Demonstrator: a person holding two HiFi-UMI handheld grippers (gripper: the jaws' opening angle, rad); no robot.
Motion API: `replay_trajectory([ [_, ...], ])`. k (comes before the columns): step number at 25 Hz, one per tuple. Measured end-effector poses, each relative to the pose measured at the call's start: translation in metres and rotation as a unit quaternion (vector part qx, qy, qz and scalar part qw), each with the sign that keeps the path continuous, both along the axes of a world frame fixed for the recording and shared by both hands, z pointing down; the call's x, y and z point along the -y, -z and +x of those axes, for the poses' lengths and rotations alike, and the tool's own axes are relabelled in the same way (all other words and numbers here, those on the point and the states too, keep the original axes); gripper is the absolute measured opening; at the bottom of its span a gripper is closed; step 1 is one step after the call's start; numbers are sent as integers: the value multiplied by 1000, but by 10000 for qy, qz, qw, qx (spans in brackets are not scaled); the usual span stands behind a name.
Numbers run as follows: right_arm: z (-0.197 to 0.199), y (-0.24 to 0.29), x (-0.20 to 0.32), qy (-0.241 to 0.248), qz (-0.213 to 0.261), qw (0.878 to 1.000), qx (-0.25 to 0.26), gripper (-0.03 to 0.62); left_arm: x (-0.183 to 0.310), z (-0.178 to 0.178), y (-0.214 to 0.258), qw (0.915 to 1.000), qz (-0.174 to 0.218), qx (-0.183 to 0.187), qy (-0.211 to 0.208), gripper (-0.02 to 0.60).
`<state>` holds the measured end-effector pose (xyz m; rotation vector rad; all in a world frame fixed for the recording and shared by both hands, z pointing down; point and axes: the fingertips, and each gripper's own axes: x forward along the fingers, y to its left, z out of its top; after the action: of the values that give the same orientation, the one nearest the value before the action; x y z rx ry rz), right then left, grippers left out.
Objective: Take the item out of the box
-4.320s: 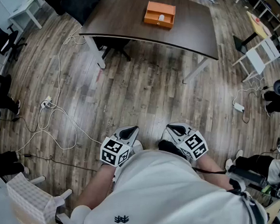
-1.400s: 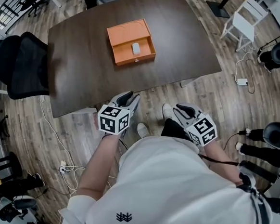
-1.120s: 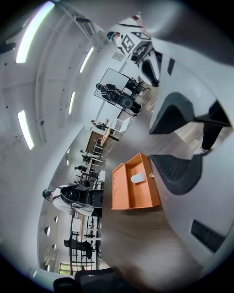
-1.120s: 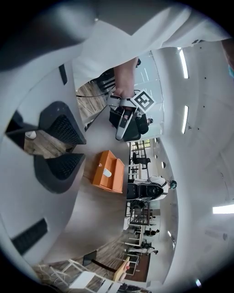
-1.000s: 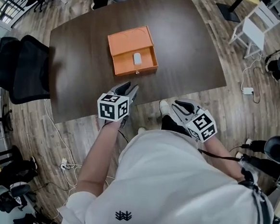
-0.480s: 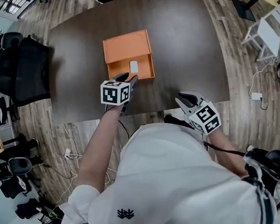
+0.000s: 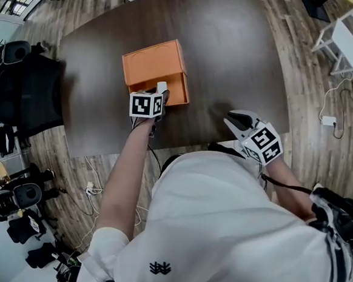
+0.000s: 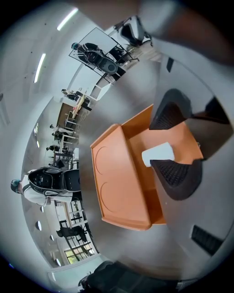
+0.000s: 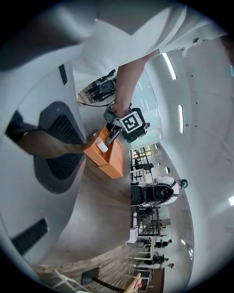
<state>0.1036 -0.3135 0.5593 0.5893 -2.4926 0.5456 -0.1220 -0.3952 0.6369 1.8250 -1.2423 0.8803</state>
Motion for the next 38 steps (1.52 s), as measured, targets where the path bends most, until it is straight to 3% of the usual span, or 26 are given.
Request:
replay_trajectory([
  [19, 25, -15, 37, -157, -239, 9996, 3, 57, 21, -24, -64, 9927, -997, 548, 390, 201],
  [38, 26, -20, 37, -169, -236, 9996, -42, 57, 15, -16, -55, 9948, -872, 305, 426, 186],
])
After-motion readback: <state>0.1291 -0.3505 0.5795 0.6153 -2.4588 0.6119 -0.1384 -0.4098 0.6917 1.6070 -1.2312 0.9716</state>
